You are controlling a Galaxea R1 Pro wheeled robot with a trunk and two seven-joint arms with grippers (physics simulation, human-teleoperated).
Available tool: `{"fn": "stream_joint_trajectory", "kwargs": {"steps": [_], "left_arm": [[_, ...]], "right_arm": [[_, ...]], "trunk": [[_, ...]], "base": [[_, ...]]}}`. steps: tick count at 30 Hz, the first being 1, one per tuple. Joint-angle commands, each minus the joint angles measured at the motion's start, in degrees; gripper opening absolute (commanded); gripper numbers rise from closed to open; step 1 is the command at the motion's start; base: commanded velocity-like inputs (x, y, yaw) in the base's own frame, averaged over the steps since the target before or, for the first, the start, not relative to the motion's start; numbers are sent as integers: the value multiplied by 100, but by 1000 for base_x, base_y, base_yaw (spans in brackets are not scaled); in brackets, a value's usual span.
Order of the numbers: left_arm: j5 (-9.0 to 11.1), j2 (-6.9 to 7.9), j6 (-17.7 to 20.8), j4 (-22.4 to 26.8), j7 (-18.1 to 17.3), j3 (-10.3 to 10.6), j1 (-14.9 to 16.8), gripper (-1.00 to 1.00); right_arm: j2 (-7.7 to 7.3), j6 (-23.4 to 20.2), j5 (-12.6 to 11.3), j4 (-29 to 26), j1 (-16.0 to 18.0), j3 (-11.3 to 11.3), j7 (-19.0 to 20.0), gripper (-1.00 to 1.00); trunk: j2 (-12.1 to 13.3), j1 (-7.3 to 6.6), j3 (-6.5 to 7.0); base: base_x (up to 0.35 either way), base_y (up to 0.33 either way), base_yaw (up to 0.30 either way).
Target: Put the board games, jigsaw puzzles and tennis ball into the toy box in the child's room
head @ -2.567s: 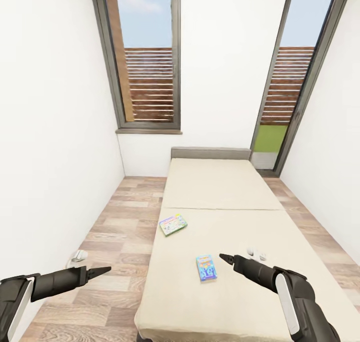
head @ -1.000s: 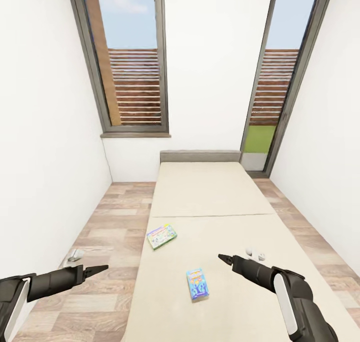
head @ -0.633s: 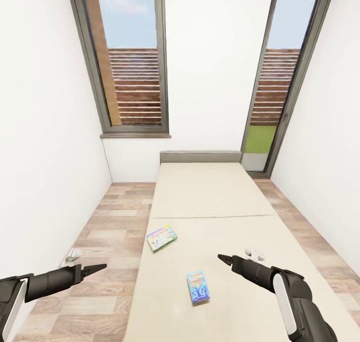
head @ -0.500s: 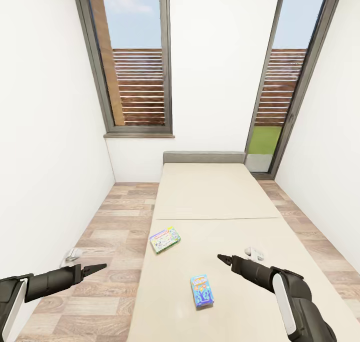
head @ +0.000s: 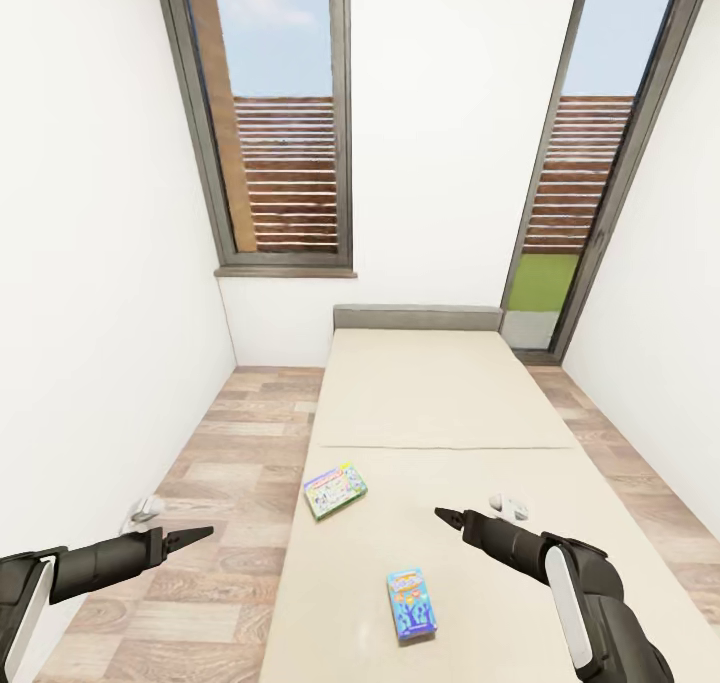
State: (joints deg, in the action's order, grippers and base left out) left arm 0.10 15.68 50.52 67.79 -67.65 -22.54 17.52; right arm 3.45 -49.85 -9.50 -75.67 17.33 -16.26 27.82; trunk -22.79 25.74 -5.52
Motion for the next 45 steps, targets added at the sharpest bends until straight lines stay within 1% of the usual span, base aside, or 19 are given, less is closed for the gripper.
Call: {"fn": "stream_joint_trajectory", "kwargs": {"steps": [1,8,27,32,37,39,40,41,42,44,45], "left_arm": [[0,-1,55,0,-20,-5,6,100],[-1,1,55,4,-20,-5,6,100],[-1,1,46,3,-20,-5,6,100],[-1,2,46,6,-20,-5,6,100],[5,-1,46,1,-20,-5,6,100],[6,-2,46,1,-20,-5,6,100],[7,-2,46,3,-23,-5,6,100],[7,-2,46,4,-24,-5,6,100],[9,-3,46,5,-24,-5,6,100],[10,-3,46,5,-25,-5,6,100],[11,-3,46,4,-27,-5,6,100]], "right_arm": [[6,-41,-16,-5,7,-17,13,100],[2,-41,-23,-7,7,-17,13,100],[14,-28,23,-9,7,0,-1,100],[15,179,26,-8,7,19,-77,100],[24,268,27,-58,7,74,-101,100],[33,277,31,-89,7,180,-110,100],[49,264,38,-101,7,313,-132,100],[61,256,41,-106,7,395,-161,100],[86,231,47,-110,7,571,-268,100],[123,195,40,-112,8,751,-474,100],[185,141,26,-97,11,910,-776,100]], "trunk": [[-13,4,-13],[-13,4,-13],[-13,4,-13],[-13,4,-13],[-13,4,-13],[-13,4,-13],[-13,4,-13],[-13,4,-13],[-13,4,-13],[-13,4,-13],[-13,4,-13]], "base": [[84,0,1],[84,0,0],[3,0,0],[0,0,0],[0,0,0],[0,0,0],[0,0,0],[0,0,0],[0,0,0],[0,0,0],[0,0,0]]}}
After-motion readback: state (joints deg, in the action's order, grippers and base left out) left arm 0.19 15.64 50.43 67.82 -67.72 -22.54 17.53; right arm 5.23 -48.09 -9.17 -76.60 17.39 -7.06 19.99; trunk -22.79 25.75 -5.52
